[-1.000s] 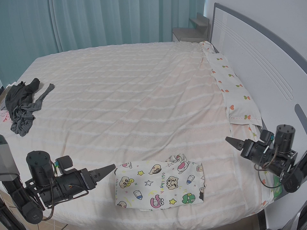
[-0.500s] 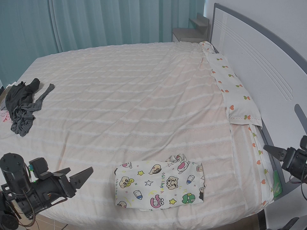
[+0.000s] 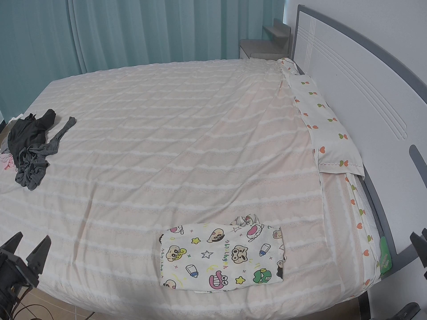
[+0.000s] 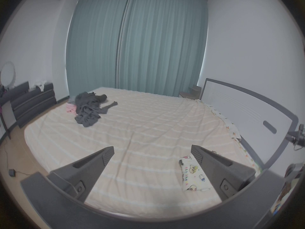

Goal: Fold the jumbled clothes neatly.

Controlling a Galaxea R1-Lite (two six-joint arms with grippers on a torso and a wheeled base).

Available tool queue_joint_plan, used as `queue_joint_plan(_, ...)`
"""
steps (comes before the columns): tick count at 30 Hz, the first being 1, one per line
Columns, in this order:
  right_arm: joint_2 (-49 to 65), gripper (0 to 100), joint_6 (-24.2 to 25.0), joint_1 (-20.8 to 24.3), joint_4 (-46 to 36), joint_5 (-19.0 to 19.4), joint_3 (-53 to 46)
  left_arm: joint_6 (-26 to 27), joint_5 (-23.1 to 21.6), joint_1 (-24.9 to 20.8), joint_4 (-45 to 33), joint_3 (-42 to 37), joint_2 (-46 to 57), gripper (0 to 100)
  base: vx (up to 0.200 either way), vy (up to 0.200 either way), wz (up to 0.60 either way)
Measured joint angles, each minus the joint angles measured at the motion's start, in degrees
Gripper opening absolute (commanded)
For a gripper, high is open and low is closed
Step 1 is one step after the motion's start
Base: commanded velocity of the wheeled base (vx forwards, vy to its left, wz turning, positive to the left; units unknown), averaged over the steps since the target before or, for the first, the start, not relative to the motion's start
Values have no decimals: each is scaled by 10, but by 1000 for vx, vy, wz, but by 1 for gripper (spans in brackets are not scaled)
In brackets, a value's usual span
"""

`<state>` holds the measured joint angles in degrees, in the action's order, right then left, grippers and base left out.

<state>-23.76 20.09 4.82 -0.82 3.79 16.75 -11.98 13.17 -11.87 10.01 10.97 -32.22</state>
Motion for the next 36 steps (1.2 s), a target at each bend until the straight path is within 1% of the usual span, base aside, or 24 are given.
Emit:
queue_joint_plan(4, 83, 100, -49, -15, -40, -2, -14, 59, -24, 47, -70, -13, 116, 100, 0, 0, 0)
queue_joint_plan(8, 146, 100, -94, -28, -40, -6, -42, 104, -42, 80, -80, -50, 213, 100, 0, 0, 0)
queue_joint_plan(10, 169, 100, -117, -33, -28, -8, -68, 116, -48, 92, -79, -66, 246, 100, 0, 0, 0)
queue_joint_plan(13, 197, 100, -149, -38, 20, -11, -116, 120, -58, 104, -79, -84, 279, 100, 0, 0, 0)
queue_joint_plan(15, 209, 100, -158, -41, 46, -13, -138, 122, -69, 110, -79, -92, 292, 100, 0, 0, 0)
queue_joint_plan(17, 216, 100, -167, -43, 51, -16, -147, 125, -83, 114, -79, -96, 300, 100, 0, 0, 0)
queue_joint_plan(21, 224, 100, -191, -45, 40, -22, -155, 129, -110, 118, -79, -98, 309, 100, 0, 0, 0)
queue_joint_plan(23, 227, 100, -203, -45, 34, -27, -156, 129, -114, 119, -79, -99, 312, 100, 0, 0, 0)
queue_joint_plan(25, 229, 100, -204, -45, 22, -36, -157, 129, -116, 119, -79, -99, 314, 100, 0, 0, 0)
queue_joint_plan(29, 231, 100, -201, -48, -15, -86, -152, 120, -122, 120, -79, -100, 316, 100, 0, 0, 0)
queue_joint_plan(31, 231, 100, -197, -50, -22, -97, -148, 107, -125, 120, -79, -100, 316, 100, 0, 0, 0)
queue_joint_plan(34, 231, 100, -195, -51, -25, -96, -145, 101, -127, 120, -78, -100, 316, 100, 0, 0, 0)
queue_joint_plan(36, 231, 100, -195, -51, -24, -77, -144, 101, -131, 120, -78, -100, 316, 100, 0, 0, 0)
